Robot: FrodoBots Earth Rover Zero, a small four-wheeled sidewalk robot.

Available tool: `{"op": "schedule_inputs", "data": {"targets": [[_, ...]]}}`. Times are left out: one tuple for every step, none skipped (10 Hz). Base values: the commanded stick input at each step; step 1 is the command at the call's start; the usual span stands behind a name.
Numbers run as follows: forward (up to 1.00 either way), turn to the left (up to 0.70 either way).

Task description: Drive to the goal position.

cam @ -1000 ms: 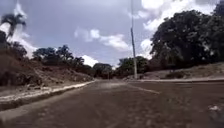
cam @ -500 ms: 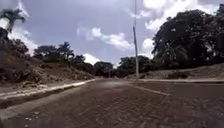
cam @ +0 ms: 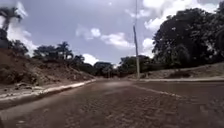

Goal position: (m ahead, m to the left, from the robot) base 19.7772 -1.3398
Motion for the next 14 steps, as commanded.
{"op": "schedule_inputs", "data": {"targets": [[0.70, 0.00], [0.70, 0.00], [0.70, 0.00], [0.70, 0.00], [0.70, 0.00], [0.70, 0.00], [0.70, 0.00], [0.70, 0.00], [0.70, 0.00], [0.70, 0.00], [0.70, 0.00], [0.70, 0.00], [0.70, 0.00], [0.70, 0.00]]}}
